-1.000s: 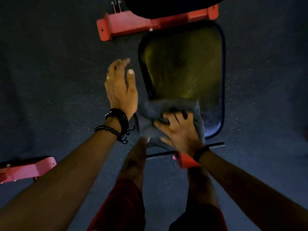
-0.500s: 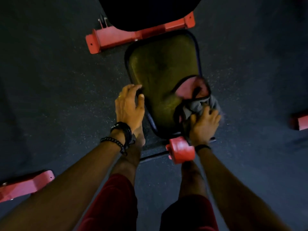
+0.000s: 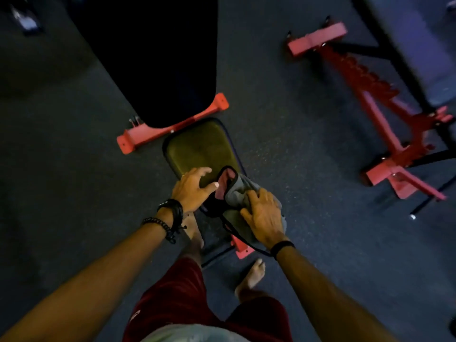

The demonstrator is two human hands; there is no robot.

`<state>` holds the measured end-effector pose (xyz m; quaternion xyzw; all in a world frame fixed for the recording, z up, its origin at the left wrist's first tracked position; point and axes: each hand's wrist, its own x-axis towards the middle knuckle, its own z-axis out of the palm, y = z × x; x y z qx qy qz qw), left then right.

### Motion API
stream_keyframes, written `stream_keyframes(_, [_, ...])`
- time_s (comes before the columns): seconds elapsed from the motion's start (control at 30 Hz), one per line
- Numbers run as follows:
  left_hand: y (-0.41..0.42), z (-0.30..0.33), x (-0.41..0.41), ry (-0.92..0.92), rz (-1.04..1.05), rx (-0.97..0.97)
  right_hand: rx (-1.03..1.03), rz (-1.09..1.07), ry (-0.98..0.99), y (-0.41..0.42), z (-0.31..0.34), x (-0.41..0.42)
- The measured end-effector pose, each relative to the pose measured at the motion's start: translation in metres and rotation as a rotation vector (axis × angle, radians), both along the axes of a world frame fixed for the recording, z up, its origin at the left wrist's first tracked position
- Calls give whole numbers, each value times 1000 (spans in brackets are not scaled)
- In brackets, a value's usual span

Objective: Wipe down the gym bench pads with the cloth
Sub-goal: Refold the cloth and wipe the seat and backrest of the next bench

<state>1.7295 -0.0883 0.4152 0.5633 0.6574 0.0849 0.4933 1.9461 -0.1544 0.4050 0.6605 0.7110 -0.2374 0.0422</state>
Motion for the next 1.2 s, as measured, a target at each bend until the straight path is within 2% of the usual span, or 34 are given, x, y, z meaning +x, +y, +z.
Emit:
stream_keyframes(0.07, [-2,37,18,-194,173,-209,139,-38,37,-7,24,6])
stream_keyframes(0.13, [-9,65,39,-515,204,-423,241,-135,134,-16,48,13])
stream_keyframes(0.2, [-27,82,65,-779,169,-455,288,-279,284,-24,70,25])
stream_keyframes(0.23, [-36,85,77,-844,164,-418,291,-370,363,-29,78,33])
stream_keyframes(0.37, [-81,105,134,-792,234,-224,290,-676,545,-56,104,78])
stream_keyframes(0.43, [-101,113,160,-745,276,-144,260,-720,593,-72,115,101])
stream_keyframes(0.53, [-123,134,199,-549,195,37,137,-733,669,-102,132,140])
stream_keyframes(0.6, [-129,148,221,-447,72,164,88,-690,566,-119,144,165])
stream_keyframes(0.7, [-131,169,244,-287,-194,342,218,-620,382,-136,169,199])
stream_keyframes(0.77, [-133,184,255,-207,-349,427,347,-471,349,-143,194,214])
stream_keyframes(0.87, [-133,209,267,-219,-483,464,338,-216,318,-139,221,225])
stream_keyframes(1.0, [-132,233,266,-319,-510,480,310,-241,532,-132,247,227])
stream_keyframes(1.13, [-132,245,248,-366,-439,527,294,-160,445,-127,273,219])
stream_keyframes(1.2, [-132,245,235,-309,-476,552,338,-162,423,-128,280,211])
